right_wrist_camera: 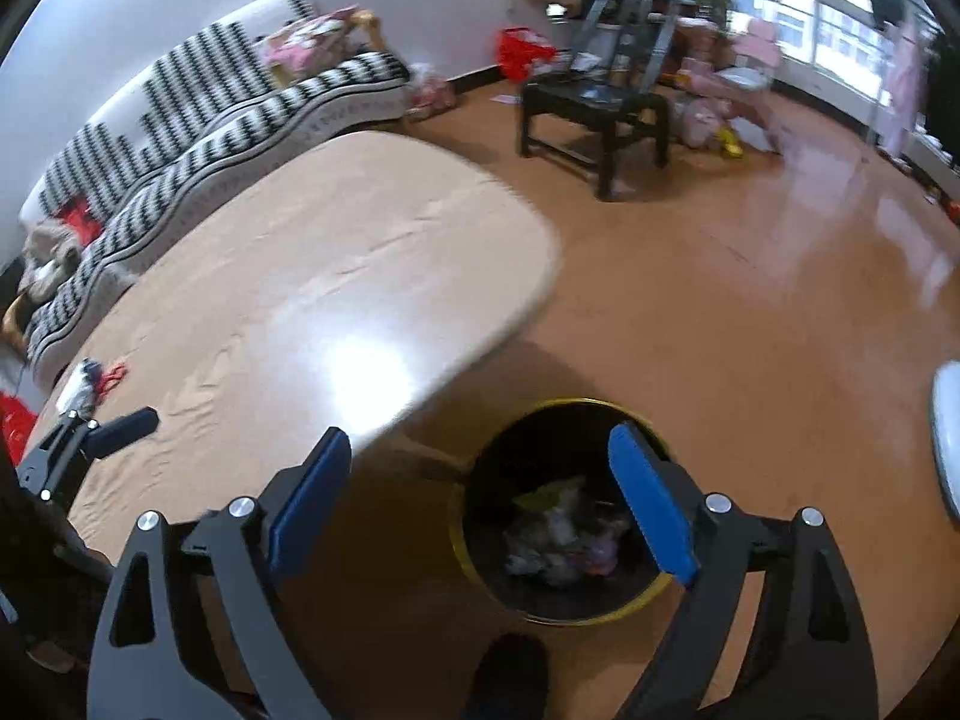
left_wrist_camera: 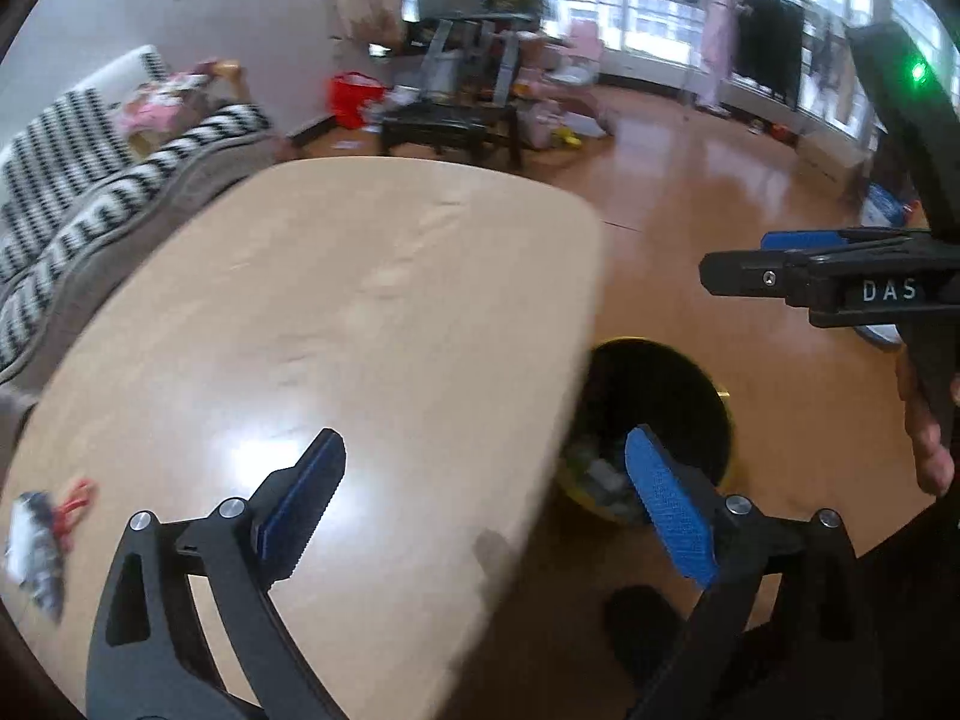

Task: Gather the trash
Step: 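Grasp the white box with green bag in the left tool while the right tool grasps the red ribbon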

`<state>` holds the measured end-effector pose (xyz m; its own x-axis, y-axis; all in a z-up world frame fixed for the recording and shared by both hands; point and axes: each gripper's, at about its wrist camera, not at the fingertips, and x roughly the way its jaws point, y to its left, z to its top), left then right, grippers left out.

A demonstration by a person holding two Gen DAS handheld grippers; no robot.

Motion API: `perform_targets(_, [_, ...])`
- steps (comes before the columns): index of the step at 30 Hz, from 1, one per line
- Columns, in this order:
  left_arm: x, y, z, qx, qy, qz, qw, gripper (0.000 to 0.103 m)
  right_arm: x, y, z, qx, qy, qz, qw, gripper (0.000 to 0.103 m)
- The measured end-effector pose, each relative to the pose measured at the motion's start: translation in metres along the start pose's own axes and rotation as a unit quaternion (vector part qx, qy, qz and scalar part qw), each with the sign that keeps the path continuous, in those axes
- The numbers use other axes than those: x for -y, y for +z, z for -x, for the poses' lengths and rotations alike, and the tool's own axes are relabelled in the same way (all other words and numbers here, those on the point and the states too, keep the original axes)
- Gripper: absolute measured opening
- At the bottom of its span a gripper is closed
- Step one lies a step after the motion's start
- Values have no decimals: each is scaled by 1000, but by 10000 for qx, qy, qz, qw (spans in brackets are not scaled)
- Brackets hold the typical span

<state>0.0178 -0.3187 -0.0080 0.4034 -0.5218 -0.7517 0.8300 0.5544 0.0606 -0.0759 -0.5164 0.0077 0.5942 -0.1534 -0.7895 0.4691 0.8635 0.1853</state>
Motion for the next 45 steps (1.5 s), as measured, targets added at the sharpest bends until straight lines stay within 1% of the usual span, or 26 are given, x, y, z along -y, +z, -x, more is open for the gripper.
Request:
perform_targets(2, [-35, -12, 17, 65, 309, 201, 9993, 92, -35, 6, -10, -2, 226, 247, 9994, 85])
perform_targets(4, [-65, -24, 30, 104, 534, 415, 9977, 92, -68, 10, -18, -7, 404, 482, 9980, 85])
perform_targets(6, [-101, -41, 45, 120, 832, 668, 9942, 92, -110, 12, -31, -27, 634, 832, 9945, 85])
perform_targets(7, [-123, -52, 54, 113, 1015, 797, 9916, 92, -125, 13, -35, -75, 693, 950, 9930, 85])
perform_targets(8, [-135, -56, 59, 104, 1124, 862, 9899, 92, -143, 14, -40, -114, 783, 1096, 9908, 85])
perform_targets(9, [-159, -69, 68, 76, 1362, 1004, 9856, 92, -166, 15, -44, -101, 925, 1288, 9873, 85])
perform_targets(11, [-190, -86, 76, 47, 1592, 1210, 9798, 92, -200, 16, -50, -87, 1084, 1548, 9819, 85])
perform_targets(13, [-230, -107, 89, -10, 1958, 1404, 9705, 92, -239, 17, -61, -138, 1346, 1804, 9742, 85])
perform_targets(15, [-258, -125, 97, -81, 2190, 1467, 9646, 92, -271, 17, -70, -172, 1568, 2022, 9666, 85])
perform_targets(17, [-289, -137, 101, -229, 2301, 1509, 9611, 92, -299, 16, -80, -228, 1705, 2260, 9588, 85])
perform_targets(18, [-301, -139, 100, -278, 2284, 1515, 9613, 92, -319, 17, -88, -259, 1802, 2434, 9527, 85])
perform_targets(21, [-333, -141, 95, -303, 2180, 1598, 9623, 92, -359, 16, -109, -368, 1969, 2901, 9358, 85])
perform_targets(23, [-354, -145, 86, -447, 2034, 1687, 9634, 92, -382, 17, -127, -516, 2009, 3255, 9225, 85])
perform_targets(24, [-360, -146, 81, -474, 2021, 1675, 9638, 92, -390, 18, -134, -527, 2011, 3380, 9179, 85])
perform_targets(26, [-368, -149, 71, -539, 1901, 1627, 9667, 92, -406, 19, -145, -587, 2081, 3646, 9057, 85])
perform_targets(27, [-374, -150, 64, -585, 1714, 1657, 9694, 92, -417, 19, -154, -673, 2102, 3860, 8957, 85])
perform_targets(30, [-382, -152, 51, -637, 1494, 1646, 9729, 92, -435, 19, -168, -800, 2041, 4241, 8787, 85])
perform_targets(31, [-384, -151, 46, -682, 1432, 1600, 9743, 92, -439, 19, -172, -827, 2062, 4314, 8744, 85])
perform_targets(36, [-388, -145, 32, -629, 1274, 1499, 9784, 92, -460, 16, -189, -981, 2096, 4626, 8558, 84])
perform_targets(38, [-385, -143, 30, -583, 1188, 1475, 9802, 92, -466, 11, -196, -1074, 2103, 4749, 8478, 75])
perform_targets(39, [-384, -144, 29, -588, 1209, 1439, 9804, 89, -466, 10, -196, -1039, 2168, 4740, 8471, 72])
perform_targets(41, [-380, -144, 27, -603, 1143, 1383, 9819, 79, -467, 8, -194, -985, 2222, 4743, 8461, 60])
perform_targets(42, [-380, -144, 28, -591, 1088, 1431, 9819, 68, -467, 7, -192, -967, 2268, 4719, 8465, 53])
perform_targets(43, [-380, -145, 27, -597, 1074, 1472, 9815, 52, -465, 7, -190, -964, 2359, 4672, 8466, 33])
perform_targets(44, [-378, -145, 28, -634, 1129, 1501, 9802, 47, -464, 6, -188, -984, 2438, 4605, 8478, 22])
perform_targets(45, [-378, -144, 30, -642, 1165, 1500, 9797, 45, -462, 2, -186, -984, 2451, 4536, 8512, 20])
